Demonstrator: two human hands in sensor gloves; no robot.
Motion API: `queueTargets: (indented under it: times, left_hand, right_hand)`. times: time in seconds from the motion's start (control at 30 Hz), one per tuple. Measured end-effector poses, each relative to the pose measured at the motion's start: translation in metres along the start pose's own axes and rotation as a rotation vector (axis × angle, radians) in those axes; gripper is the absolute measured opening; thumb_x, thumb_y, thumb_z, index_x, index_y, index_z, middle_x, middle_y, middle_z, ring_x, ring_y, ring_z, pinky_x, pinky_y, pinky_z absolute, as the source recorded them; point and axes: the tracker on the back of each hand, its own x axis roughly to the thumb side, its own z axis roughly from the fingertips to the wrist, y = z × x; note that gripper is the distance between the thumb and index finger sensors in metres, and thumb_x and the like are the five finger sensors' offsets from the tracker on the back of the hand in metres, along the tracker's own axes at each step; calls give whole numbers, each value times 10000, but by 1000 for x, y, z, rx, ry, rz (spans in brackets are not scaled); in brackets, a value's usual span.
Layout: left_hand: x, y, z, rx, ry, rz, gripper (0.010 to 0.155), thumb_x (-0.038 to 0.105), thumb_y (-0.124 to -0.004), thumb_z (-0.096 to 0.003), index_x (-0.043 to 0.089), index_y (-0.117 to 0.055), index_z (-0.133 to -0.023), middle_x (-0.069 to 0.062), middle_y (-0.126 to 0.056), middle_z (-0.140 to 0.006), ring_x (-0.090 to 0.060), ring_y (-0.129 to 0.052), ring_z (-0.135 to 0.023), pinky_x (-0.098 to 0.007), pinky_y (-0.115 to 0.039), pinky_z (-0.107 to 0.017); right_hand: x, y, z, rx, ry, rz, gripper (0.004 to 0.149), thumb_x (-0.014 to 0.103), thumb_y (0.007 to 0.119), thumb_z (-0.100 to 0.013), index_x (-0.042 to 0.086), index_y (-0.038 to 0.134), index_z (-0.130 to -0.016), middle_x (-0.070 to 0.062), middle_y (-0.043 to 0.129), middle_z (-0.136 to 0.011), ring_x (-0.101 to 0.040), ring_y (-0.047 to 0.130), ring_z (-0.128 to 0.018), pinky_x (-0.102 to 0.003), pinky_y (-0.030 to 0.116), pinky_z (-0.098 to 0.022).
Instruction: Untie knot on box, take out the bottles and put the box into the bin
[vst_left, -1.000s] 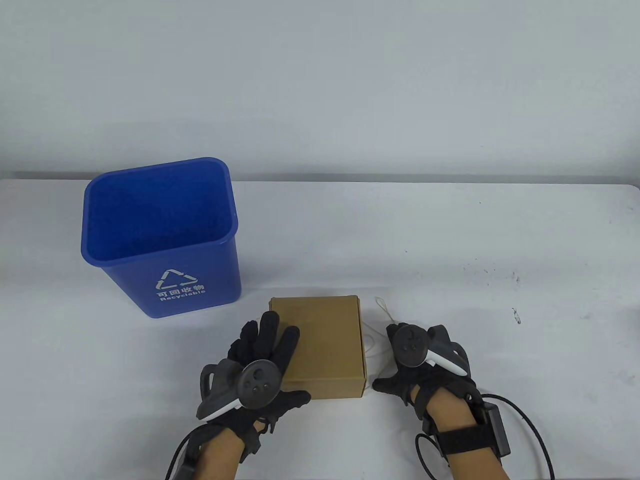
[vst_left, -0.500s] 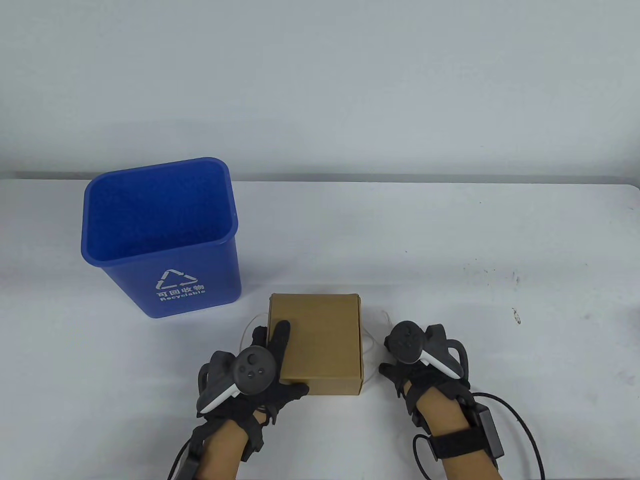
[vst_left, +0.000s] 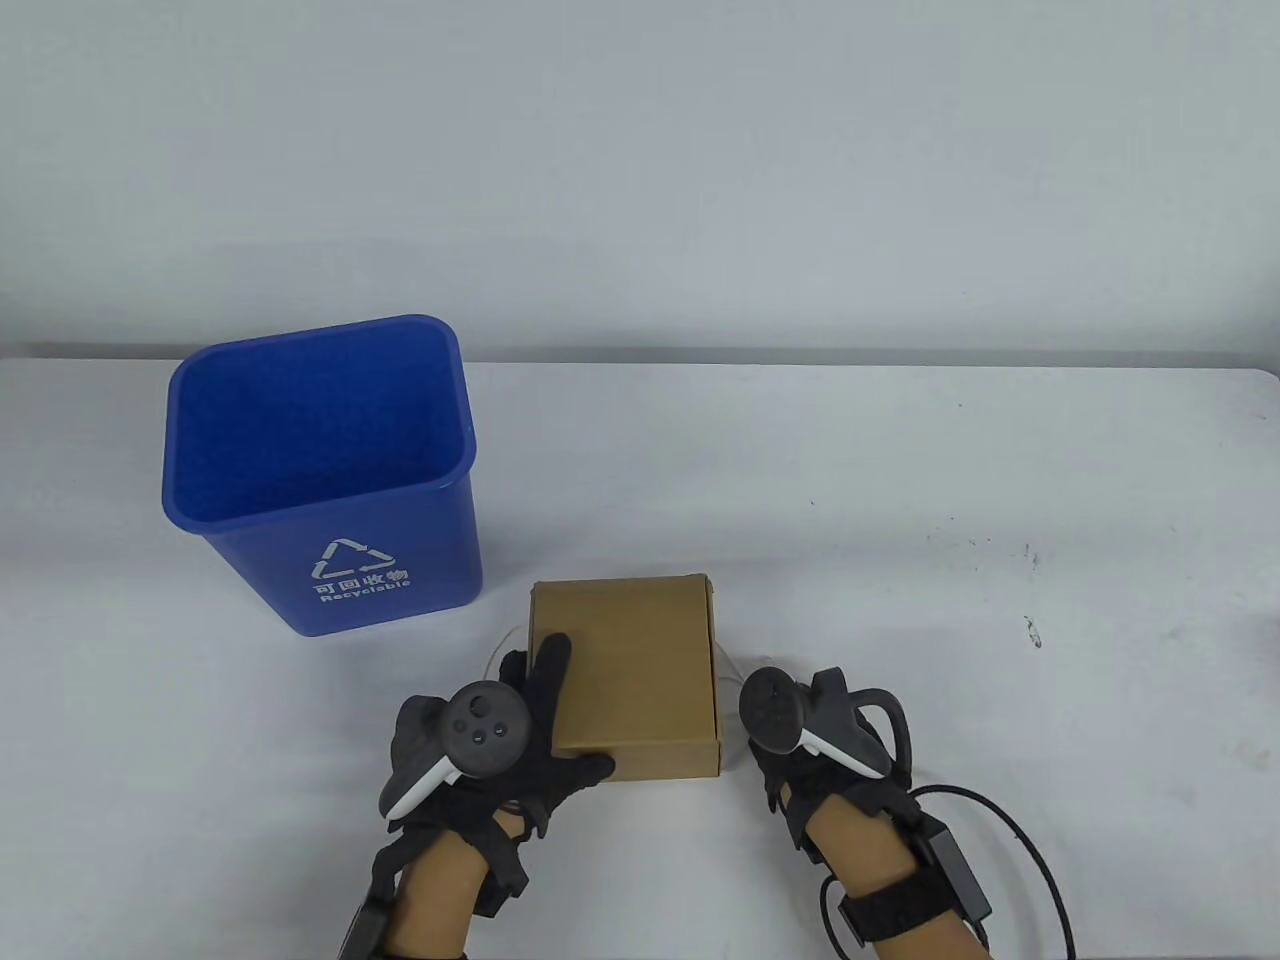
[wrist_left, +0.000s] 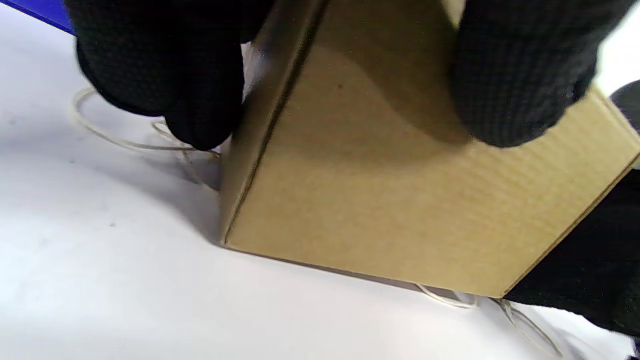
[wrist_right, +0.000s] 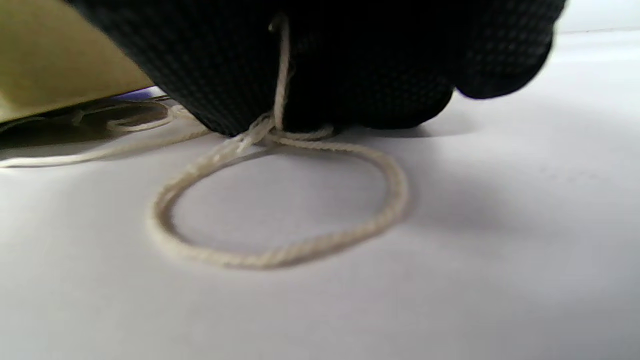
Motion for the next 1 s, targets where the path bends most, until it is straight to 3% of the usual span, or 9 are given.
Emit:
queueTargets:
  times: [0.7, 1.0]
  left_hand:
    - [-9, 6, -4, 12, 44, 42, 1085, 689, -829, -421, 354, -49, -1098, -291, -349, -1124, -494, -891, -832, -599, -752, -608]
    - [-6, 5, -6, 15, 34, 31, 1075, 681, -823, -429, 350, -53, -1102, -301, -345, -1119, -505, -886, -823, -600, -748, -609]
  right_hand:
    - [42, 10, 22, 67, -113, 71, 391, 302, 794, -472, 126, 742, -817, -109, 793, -748, -284, 818, -591, -423, 741, -417]
    - [69, 15, 32, 81, -245, 76, 390, 311, 806, -469, 137, 757, -815, -104, 807, -746, -280, 826, -590, -419, 747, -418]
